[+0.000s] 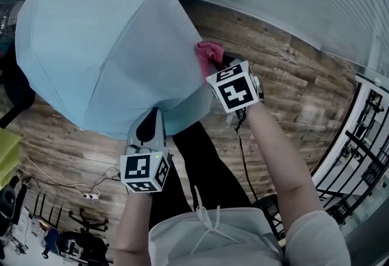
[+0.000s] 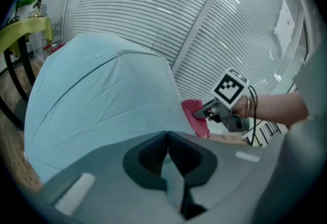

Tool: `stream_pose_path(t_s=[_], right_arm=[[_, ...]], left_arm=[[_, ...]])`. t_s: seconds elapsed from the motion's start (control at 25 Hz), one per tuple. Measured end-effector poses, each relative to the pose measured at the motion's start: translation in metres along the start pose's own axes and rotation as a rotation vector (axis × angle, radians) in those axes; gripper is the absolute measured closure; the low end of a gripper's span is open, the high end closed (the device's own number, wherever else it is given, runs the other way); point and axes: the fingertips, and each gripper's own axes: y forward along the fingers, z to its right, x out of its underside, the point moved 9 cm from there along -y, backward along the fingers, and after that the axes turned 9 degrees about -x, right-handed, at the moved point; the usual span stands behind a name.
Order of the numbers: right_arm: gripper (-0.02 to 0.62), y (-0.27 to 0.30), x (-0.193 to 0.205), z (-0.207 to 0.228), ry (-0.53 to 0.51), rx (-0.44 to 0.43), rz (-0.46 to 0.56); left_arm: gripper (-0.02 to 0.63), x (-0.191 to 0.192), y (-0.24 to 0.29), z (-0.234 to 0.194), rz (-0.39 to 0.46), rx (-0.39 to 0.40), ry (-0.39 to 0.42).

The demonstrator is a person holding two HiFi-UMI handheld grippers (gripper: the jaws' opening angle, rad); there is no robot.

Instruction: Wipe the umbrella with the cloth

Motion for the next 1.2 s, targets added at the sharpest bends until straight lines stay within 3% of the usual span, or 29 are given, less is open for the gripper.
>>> stream_pose_path(t_s=[0.32, 0.68, 0.96, 1.2], right_arm=[[0.537, -0.011, 0.009, 0.024, 0.045, 0.072, 0.004], [0.538, -0.042, 0.04, -0.004, 0.11, 0.198, 0.036], [0.538, -0.082, 0.054, -0.112, 0.205, 0.248, 0.151], [0.538, -0.111, 0.044, -0.245, 0.303, 0.236, 0.319]], left_arm=[[0.6, -0.001, 0.006, 0.013, -0.002, 0.028, -0.002], [0.6, 0.008, -0.013, 0.008, 0.007, 0.13, 0.061], [0.6, 0.023, -0.075, -0.04, 0.028, 0.209, 0.178], [0.6, 0.017, -0.157, -0.118, 0.092, 0.18, 0.217]])
